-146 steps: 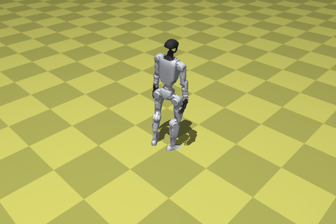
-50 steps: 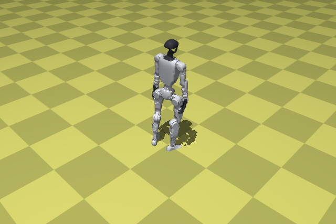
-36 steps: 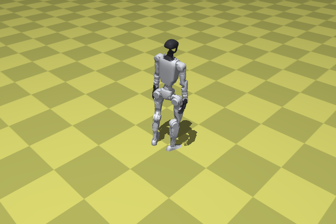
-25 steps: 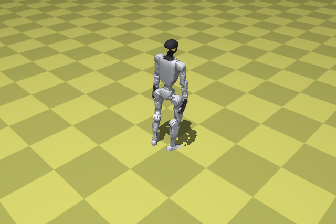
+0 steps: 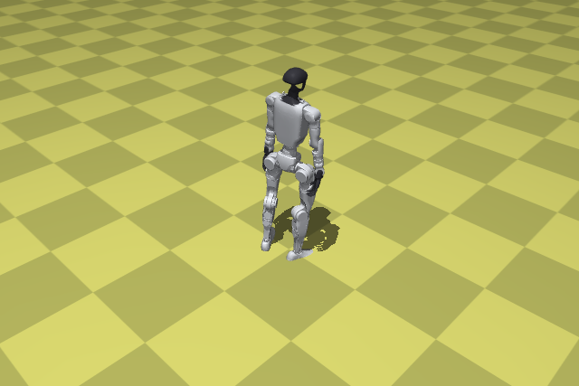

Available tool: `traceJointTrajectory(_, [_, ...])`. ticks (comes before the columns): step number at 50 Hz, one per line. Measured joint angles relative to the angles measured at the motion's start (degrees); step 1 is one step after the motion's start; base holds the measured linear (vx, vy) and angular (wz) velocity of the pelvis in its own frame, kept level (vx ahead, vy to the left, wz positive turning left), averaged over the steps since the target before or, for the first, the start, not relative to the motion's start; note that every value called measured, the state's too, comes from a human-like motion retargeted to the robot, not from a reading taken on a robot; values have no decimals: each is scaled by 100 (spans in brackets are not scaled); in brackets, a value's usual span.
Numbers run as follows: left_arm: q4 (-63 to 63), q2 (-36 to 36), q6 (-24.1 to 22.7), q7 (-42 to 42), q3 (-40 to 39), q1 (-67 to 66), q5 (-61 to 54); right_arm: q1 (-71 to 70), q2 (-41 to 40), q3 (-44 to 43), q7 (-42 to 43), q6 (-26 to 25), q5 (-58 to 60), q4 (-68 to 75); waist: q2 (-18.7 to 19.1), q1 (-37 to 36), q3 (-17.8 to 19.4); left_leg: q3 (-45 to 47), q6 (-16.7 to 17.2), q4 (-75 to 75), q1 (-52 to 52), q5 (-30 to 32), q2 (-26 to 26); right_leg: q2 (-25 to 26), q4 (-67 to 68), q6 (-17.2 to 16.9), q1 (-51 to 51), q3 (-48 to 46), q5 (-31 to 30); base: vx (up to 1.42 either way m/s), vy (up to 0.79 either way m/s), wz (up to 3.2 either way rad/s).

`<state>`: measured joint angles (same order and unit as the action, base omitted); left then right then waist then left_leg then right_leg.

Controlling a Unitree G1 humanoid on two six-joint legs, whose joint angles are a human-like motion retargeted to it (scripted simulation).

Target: In place motions

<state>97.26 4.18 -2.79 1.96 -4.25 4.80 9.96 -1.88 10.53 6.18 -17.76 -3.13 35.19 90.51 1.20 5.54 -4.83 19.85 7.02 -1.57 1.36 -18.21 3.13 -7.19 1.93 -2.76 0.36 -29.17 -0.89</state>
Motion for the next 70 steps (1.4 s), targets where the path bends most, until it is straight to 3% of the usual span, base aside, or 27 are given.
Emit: traceJointTrajectory(70, [13, 37, 0, -3, 78, 48, -86, -38, 28, 48, -42, -25, 185, 10, 21, 12, 42, 16, -8, 5, 35, 14, 6, 3, -5, -9, 28, 18, 0, 0, 0, 0])
